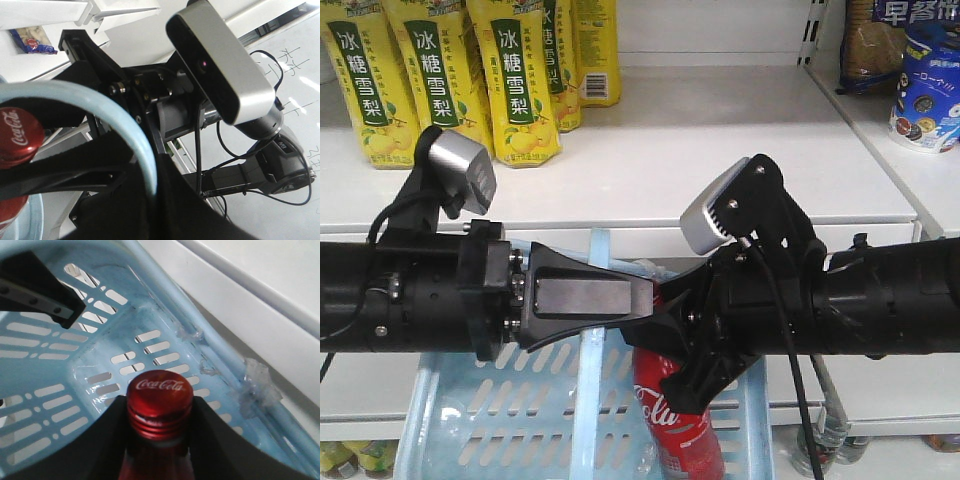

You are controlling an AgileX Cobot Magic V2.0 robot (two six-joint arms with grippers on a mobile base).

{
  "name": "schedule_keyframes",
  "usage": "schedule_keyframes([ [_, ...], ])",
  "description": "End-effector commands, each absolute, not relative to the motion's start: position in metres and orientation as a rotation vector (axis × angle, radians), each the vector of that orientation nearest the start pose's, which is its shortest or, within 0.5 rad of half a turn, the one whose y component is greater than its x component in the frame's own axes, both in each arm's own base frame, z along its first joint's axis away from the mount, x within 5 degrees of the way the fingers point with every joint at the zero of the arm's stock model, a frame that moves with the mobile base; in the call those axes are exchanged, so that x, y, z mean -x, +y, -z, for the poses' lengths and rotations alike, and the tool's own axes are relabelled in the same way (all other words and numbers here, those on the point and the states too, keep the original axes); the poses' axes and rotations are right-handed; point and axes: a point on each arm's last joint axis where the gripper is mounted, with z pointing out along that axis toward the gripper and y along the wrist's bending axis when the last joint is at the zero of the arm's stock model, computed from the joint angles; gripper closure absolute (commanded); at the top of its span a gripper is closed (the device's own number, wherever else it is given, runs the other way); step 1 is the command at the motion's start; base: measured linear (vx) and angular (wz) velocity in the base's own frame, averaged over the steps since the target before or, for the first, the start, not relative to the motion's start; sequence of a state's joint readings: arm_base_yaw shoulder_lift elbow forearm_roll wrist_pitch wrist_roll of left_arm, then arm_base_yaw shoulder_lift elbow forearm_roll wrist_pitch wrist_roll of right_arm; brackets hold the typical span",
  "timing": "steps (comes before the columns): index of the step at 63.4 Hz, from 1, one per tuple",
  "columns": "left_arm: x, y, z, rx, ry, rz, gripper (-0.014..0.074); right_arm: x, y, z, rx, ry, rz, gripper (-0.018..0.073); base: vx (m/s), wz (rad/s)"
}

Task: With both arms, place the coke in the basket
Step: 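Move the held bottle over the basket beside the left gripper, then lower the bottle into the basket and open the right gripper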

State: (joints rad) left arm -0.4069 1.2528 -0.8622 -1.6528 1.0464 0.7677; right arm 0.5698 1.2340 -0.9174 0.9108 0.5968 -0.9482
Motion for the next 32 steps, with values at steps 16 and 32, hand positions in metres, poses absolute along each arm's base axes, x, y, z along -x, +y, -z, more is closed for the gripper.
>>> schedule_keyframes([
  [16, -0.184, -0.166, -0.367, -0.323, 1.883, 1.948, 0.0603, -0.198, 0.172, -0.34, 0.915, 1.898, -0.743, -0.0079, 0.0, 0.0],
  [32, -0.184, -0.166, -0.367, -0.323, 1.883, 1.948, 0.0603, -0.19, 0.157, -0.345, 0.931, 1.939, -0.608, 0.0026, 0.0, 0.0],
])
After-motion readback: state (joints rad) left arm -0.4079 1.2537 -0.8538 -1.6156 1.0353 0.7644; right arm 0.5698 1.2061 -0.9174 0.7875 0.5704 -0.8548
